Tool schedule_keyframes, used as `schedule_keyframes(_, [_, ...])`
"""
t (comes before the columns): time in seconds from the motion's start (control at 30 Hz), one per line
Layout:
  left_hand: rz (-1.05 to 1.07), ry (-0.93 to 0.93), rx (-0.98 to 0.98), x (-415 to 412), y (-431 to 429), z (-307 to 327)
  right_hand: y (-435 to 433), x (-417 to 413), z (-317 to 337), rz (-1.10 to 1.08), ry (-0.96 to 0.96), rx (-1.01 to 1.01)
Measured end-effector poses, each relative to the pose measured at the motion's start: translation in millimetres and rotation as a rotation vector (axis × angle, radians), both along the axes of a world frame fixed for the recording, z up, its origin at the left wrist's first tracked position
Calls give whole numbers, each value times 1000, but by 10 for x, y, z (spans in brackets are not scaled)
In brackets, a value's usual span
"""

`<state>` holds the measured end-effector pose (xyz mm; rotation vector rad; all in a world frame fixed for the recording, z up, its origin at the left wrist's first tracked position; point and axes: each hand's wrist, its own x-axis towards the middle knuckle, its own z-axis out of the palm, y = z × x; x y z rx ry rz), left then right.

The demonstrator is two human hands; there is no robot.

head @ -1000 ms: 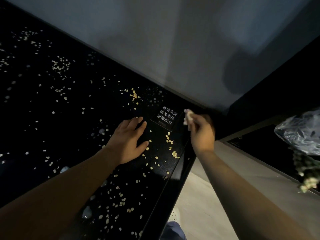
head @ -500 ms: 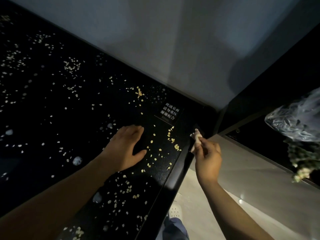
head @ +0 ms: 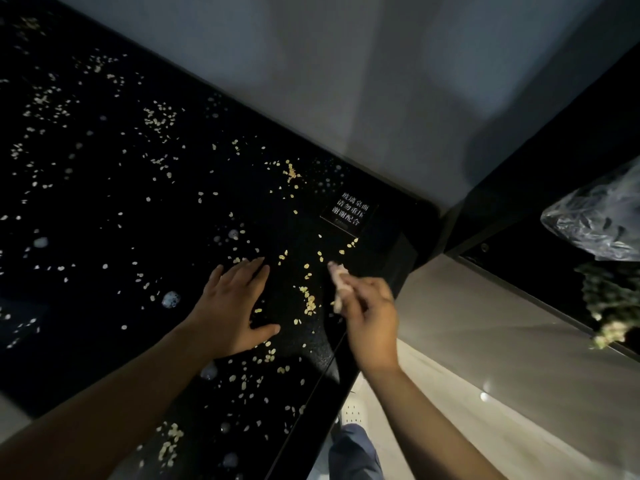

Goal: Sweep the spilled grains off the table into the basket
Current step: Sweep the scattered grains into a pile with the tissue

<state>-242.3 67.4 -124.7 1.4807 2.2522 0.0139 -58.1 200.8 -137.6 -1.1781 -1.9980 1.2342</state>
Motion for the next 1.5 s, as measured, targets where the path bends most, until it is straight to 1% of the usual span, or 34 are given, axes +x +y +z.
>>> schedule_keyframes(0.07, [6, -10, 1, -23, -38, -23, 182, 102, 88, -114, 19, 55])
schedule_keyframes(0.17, [16, -10, 3, 3, -55, -52, 455, 186, 23, -162, -66, 91])
schedule_keyframes(0.27, [16, -12, -12, 47, -42, -72, 390, 188, -197, -87, -146, 106])
schedule_keyframes(0.43, [-19, 2, -17, 9, -67, -77, -228, 190, -343, 40, -137, 193])
schedule_keyframes(0.47, [-29, 14, -29, 7, -65, -71, -343, 191, -324, 84, -130, 184])
schedule_keyframes(0.53, [-40, 32, -39, 11, -60, -60, -465, 189, -283, 167, -106, 100])
schedule_keyframes(0.6, [-41, 24, -32, 15, -57, -45, -448, 212, -205, 190, -57, 16])
schedule_keyframes(0.7, [-41, 23, -24, 14, -56, -19, -249, 268, -59, 62, -32, 77])
schedule_keyframes(0.8, [-18, -5, -4, 27, -34, 33, -37, 280, -116, -91, -113, 134])
schedule_keyframes(0.87, [17, -31, 44, 57, -43, 80, -31, 240, -228, -115, -170, 147])
schedule_keyframes(0.93, [21, -46, 106, 98, -115, 119, -131, 184, -314, -113, -171, 148])
schedule_keyframes(1.0, [-2, -61, 140, 146, -260, 139, -323, 144, -338, -15, -167, 167])
schedule_keyframes(1.07, [-13, -69, 157, 179, -428, 147, -546, 127, -293, 155, -169, 169])
schedule_keyframes(1.1, [-5, -69, 158, 184, -503, 151, -632, 126, -259, 212, -163, 134])
schedule_keyframes(1.13, [5, -67, 156, 182, -566, 154, -684, 130, -215, 224, -149, 83])
schedule_keyframes(1.2, [17, -58, 141, 182, -653, 162, -650, 155, -105, 117, -88, 13])
schedule_keyframes(1.23, [20, -55, 134, 182, -674, 164, -570, 164, -35, 46, -57, 24])
schedule_keyframes(1.3, [37, -62, 129, 185, -685, 163, -296, 166, 68, -55, -39, 118])
schedule_keyframes(1.37, [57, -76, 128, 194, -653, 165, 79, 120, 79, -122, -69, 193])
schedule_keyframes(1.43, [82, -79, 135, 208, -607, 156, 422, 54, -1, -166, -114, 159])
schedule_keyframes(1.5, [116, -76, 153, 219, -552, 126, 630, -28, -152, -151, -179, 113])
